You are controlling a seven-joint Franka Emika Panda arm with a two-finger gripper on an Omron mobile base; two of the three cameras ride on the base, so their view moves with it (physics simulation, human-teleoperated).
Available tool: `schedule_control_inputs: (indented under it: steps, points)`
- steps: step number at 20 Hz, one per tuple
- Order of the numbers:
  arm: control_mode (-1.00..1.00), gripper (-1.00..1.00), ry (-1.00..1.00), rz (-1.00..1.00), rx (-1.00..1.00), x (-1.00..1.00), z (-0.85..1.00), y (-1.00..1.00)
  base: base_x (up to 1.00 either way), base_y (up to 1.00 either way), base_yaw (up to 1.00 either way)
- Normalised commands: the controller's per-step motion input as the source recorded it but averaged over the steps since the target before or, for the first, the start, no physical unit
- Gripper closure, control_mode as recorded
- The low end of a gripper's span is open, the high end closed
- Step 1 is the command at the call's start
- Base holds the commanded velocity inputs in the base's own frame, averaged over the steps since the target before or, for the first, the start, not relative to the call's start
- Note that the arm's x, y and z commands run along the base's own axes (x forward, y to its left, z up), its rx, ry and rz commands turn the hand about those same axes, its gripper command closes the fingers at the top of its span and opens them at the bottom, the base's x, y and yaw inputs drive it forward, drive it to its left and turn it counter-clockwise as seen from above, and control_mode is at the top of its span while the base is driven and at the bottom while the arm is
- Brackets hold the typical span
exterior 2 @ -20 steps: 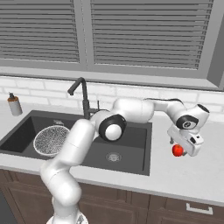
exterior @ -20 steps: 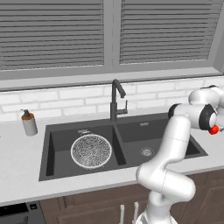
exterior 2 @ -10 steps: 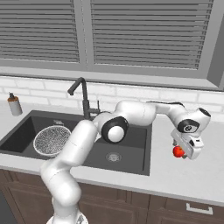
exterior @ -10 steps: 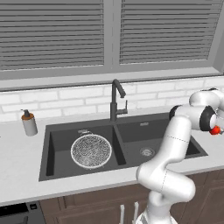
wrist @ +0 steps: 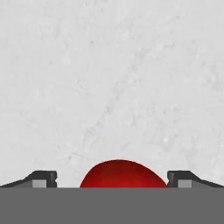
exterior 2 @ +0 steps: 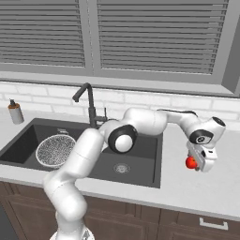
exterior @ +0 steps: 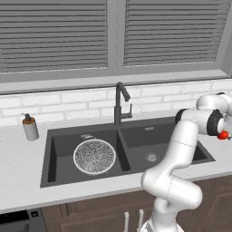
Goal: Put the colander in the sink, put the apple in the colander, and turn on the sink faucet and pour water over the colander.
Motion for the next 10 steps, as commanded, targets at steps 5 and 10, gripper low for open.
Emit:
schedule_control_inputs:
  steps: [5, 10]
  points:
    - [-1.00, -1.00, 0.02, -0.09, -0.01, -0.03, -0.16, 0.13, 0.00, 0.00, 0.00]
    - [-1.00, -1.00, 0.03, -0.03, 0.00, -0.01, -0.22, 0.17, 0.00, 0.00, 0.00]
